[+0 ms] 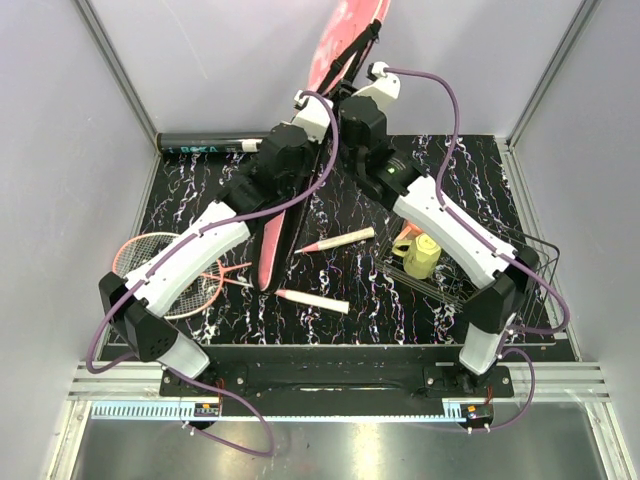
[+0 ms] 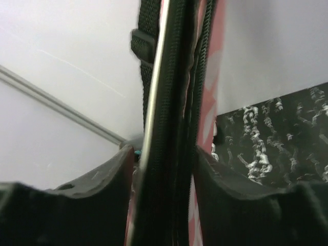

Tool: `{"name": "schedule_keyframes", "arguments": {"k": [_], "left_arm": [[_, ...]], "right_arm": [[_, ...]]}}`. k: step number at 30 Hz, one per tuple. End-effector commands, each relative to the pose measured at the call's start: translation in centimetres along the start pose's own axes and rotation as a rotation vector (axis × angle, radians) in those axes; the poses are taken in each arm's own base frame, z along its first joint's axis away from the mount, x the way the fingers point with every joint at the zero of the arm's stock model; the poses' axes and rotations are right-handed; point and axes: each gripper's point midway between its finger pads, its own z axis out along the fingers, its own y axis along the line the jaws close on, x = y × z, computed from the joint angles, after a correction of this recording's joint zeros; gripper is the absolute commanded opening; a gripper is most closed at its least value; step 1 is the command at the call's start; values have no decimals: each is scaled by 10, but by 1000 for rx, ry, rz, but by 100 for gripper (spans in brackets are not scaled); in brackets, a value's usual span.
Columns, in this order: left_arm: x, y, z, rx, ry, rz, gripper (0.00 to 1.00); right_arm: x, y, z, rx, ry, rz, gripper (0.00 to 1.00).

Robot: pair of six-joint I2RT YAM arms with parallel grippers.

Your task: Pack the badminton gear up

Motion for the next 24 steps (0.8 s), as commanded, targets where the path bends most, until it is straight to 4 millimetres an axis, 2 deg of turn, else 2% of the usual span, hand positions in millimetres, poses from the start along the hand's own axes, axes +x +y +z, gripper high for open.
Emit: {"name": "schedule_keyframes", "arguments": {"k": [1,2,3,5,7,8,10,11,12,13,17,19,21,22,23,24], "left_arm": [[-46,27,-9,-56,-136,-149,0],[-49,33,-12,-57,-148,-172,0],[-49,32,-13,-49,-149,-209,0],[-51,39,-17,-55,-158,-263,0],[-53,38,-19,-34,-161,-312,0],[-53,39,-18,-29,-158,-331,0],[-52,36,-18,-6,-156,-348,0],[-50,34,-18,0,-151,-352,0],[-49,32,-17,11,-148,-351,0],[-47,31,-15,10,-143,-352,0],[-40,33,-16,2,-127,-366,0],[-41,34,-18,6,-131,-373,0],[-41,32,-19,14,-132,-380,0],[-41,32,-20,15,-131,-382,0],[-43,32,-21,19,-133,-391,0],[-44,31,-22,28,-135,-394,0]], "right_arm": [[-29,24,-38,-184,-10,-149,66],[-38,23,-45,-196,-18,-158,70],[-29,16,-46,-197,3,-181,80],[-41,10,-55,-186,-14,-182,87],[-39,4,-60,-187,-8,-200,98],[-44,5,-66,-199,-12,-197,100],[-41,7,-71,-236,-1,-199,100],[-47,11,-78,-264,-10,-187,100],[-41,8,-79,-272,0,-167,100],[-44,7,-84,-273,-2,-159,100],[-60,-15,-84,-162,-62,-155,100],[-60,-21,-82,-147,-73,-158,100],[-54,-14,-79,-173,-53,-163,100],[-42,-13,-73,-178,-26,-178,99],[-41,-7,-70,-191,-19,-180,99],[-35,-10,-65,-180,-7,-199,98]]}}
